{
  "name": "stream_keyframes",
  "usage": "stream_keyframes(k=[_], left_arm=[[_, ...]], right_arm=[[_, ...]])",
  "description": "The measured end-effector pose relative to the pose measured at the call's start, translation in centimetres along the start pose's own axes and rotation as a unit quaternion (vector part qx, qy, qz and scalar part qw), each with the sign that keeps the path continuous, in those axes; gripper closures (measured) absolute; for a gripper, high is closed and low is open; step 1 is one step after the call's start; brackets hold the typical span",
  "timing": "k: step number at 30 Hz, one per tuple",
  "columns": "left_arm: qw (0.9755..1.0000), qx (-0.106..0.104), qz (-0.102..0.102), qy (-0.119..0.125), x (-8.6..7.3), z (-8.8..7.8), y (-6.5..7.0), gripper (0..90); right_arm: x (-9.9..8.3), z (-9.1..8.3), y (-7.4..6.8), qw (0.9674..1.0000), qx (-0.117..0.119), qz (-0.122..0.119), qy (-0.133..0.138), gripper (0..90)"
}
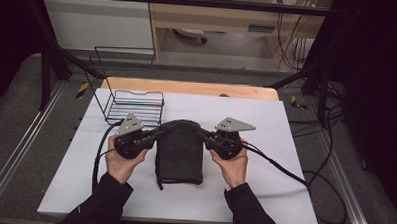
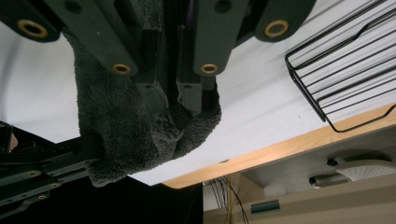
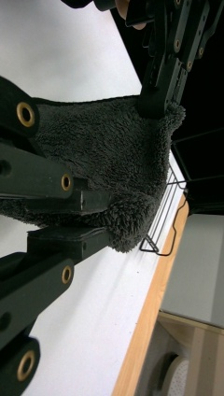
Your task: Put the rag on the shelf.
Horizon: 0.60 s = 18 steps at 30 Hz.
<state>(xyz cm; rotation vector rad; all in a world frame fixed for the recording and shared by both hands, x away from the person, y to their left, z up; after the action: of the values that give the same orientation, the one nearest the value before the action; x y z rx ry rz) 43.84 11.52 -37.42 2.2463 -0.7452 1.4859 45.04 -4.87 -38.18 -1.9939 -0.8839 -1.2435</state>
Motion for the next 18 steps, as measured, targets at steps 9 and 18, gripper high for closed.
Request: stream_keyframes(k=[9,18], left_arm=[[0.9997,0.007,0.007,0.022,1.1,-0.9,0.2,83.7],[0.999,0.009,0.009,0.042,2.1,-1.6,0.2,83.7]], right_arm=[[1.3,-0.6,-0.6,0.9998,-0.005,-0.017,0.014,83.3],[2.6,-1.3,-0.9,0.9988,-0.015,-0.037,0.029,83.5]])
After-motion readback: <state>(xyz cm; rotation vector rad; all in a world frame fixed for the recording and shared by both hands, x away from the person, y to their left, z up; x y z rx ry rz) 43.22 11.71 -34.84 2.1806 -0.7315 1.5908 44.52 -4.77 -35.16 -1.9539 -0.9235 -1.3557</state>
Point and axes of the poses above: each handheld gripper's, and its own axes: z roughly forward along the jaws, x roughly out of its top, y roughly to its right, the point moved 9 cm from there along z, roughly forward along the jaws, and after that the axes turned 8 degrees about x, right-handed, at the moved point
